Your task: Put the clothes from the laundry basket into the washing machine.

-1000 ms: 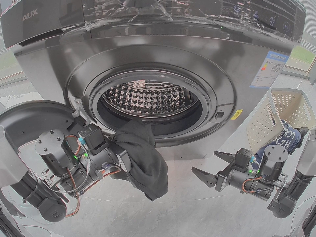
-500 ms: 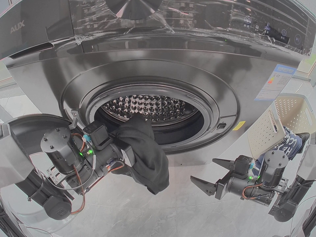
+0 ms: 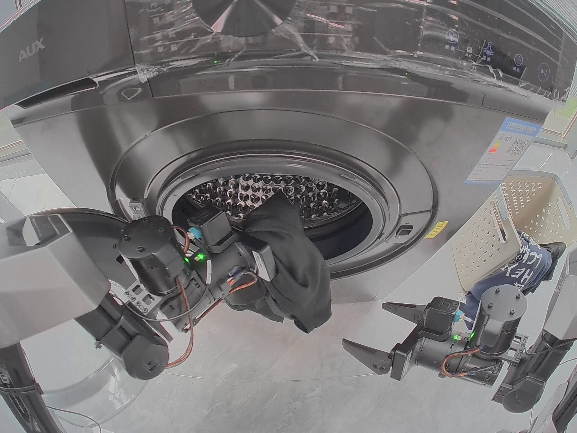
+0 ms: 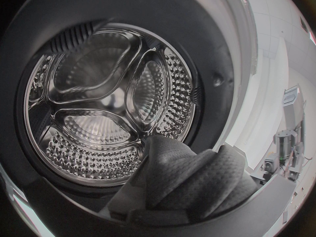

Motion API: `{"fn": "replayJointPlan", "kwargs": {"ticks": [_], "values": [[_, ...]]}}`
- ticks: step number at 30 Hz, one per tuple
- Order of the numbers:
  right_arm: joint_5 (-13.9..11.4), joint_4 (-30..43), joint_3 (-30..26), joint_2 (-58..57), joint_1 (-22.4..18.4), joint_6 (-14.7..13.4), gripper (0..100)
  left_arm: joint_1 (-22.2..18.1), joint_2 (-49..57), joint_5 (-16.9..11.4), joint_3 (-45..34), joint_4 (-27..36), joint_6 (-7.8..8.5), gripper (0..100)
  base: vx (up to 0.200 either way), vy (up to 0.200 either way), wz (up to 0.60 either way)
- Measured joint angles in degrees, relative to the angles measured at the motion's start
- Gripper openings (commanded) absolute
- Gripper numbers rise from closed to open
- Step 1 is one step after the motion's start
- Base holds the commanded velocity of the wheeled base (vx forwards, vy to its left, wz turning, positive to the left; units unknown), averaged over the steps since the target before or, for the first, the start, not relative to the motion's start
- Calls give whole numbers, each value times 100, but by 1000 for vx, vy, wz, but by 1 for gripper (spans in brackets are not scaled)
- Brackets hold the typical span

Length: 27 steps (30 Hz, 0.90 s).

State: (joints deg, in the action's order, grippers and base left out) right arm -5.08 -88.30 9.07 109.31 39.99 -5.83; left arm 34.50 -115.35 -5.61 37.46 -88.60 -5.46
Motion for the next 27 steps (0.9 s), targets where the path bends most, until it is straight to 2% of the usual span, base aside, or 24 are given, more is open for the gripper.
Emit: {"fn": "replayJointPlan", "kwargs": {"ticks": [9, 19, 27], "values": [[7, 0, 29, 0, 23, -2, 100, -57, -863, 439, 1471, 180, -63, 0, 0, 0, 0], [5, -2, 62, 2, 26, -5, 100, -305, -1737, 727, 3419, 1281, -66, 0, 0, 0, 0], [2, -2, 84, 13, 23, -7, 100, -532, -2343, 944, 4866, 1747, -72, 0, 0, 0, 0]]}}
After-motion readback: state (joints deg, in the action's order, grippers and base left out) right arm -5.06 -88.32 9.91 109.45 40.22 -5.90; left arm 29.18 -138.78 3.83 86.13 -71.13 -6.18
